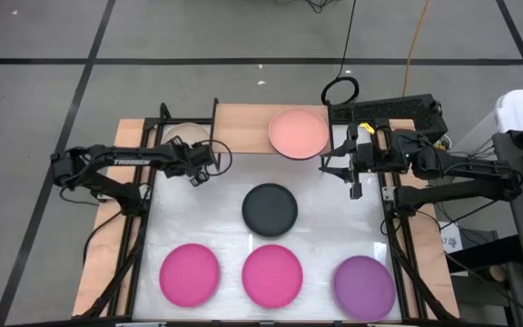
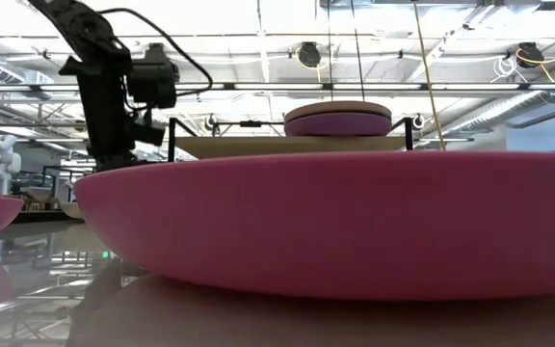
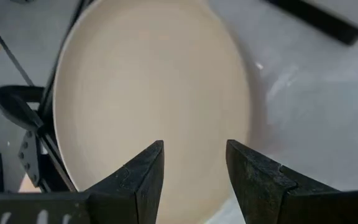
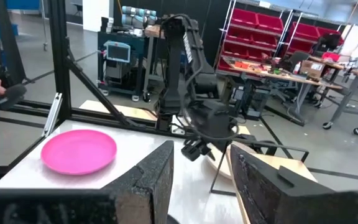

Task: Place and stack plates onto a shelf
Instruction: Stack the light brown plate on top of the light orange plate on the shelf

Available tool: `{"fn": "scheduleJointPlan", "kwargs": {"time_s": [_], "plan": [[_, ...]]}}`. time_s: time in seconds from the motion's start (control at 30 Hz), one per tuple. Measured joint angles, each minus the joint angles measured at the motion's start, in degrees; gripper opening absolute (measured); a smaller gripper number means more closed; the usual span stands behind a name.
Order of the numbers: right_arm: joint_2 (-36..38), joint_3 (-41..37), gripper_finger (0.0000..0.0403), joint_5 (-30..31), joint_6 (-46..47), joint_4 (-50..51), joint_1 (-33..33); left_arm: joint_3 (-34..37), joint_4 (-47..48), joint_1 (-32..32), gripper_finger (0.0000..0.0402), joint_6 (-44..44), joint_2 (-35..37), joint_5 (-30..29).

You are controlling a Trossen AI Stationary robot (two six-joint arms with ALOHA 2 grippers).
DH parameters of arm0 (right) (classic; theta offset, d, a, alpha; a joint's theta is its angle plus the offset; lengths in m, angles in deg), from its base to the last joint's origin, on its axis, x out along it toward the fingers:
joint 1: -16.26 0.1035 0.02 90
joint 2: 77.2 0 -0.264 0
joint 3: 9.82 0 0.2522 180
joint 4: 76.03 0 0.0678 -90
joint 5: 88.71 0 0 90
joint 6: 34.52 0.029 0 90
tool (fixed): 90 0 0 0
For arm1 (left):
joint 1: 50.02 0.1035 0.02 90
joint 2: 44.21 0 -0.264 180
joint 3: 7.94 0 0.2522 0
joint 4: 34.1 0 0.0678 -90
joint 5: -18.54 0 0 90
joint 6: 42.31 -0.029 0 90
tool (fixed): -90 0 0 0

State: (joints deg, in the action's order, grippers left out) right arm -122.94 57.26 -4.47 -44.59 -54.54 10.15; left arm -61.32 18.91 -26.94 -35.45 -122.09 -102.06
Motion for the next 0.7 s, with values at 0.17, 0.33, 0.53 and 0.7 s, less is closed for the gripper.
{"fn": "scheduleJointPlan", "kwargs": {"time_s": [0.17,0.33,0.53,0.7], "plan": [[0.2,0.0,0.0139,0.0,0.3,0.4,0.0,0.0,-1.8,3.2,0.0179,-3.0,-1.7,4.5],[0.2,0.0,0.0139,0.0,0.3,0.4,0.0,0.0,-3.2,3.9,0.0179,-3.8,-2.8,6.4],[0.2,0.0,0.0139,0.0,0.4,0.4,0.0,0.0,-2.9,3.7,0.0179,-4.0,-3.4,10.0],[0.2,0.0,0.0139,0.0,0.4,0.4,0.0,0.0,-3.0,3.7,0.0179,-3.6,-1.0,9.5]]}}
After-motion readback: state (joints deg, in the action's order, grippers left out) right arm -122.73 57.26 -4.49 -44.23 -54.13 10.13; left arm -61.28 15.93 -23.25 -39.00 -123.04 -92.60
